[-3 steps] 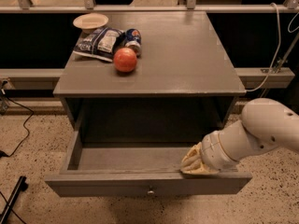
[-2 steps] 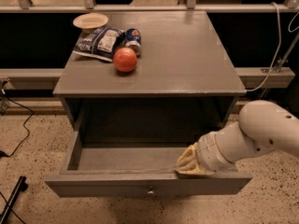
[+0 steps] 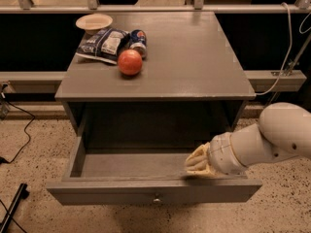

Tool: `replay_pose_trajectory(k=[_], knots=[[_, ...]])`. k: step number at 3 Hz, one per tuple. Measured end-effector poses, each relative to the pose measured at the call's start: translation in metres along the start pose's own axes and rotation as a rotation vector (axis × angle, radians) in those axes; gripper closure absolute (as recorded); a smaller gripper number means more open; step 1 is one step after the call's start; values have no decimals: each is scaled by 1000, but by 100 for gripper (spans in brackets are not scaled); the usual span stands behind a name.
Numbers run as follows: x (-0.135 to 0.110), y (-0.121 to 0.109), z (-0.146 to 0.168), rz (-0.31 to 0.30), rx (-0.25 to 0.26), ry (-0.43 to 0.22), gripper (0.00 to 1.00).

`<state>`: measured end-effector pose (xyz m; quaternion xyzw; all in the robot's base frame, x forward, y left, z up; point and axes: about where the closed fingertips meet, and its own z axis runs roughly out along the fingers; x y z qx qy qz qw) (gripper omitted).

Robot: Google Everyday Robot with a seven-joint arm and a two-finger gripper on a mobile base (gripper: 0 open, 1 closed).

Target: Open top drawer

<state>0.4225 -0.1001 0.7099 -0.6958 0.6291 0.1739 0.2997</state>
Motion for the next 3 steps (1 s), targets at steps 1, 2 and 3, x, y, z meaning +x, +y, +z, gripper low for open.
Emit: replay_pose_trajectory(k=[1, 2, 3], knots=[[-2, -7, -29, 28, 81, -135, 100], [6, -8, -69, 87, 174, -189, 84], [5, -8, -68, 88, 174, -192, 61]])
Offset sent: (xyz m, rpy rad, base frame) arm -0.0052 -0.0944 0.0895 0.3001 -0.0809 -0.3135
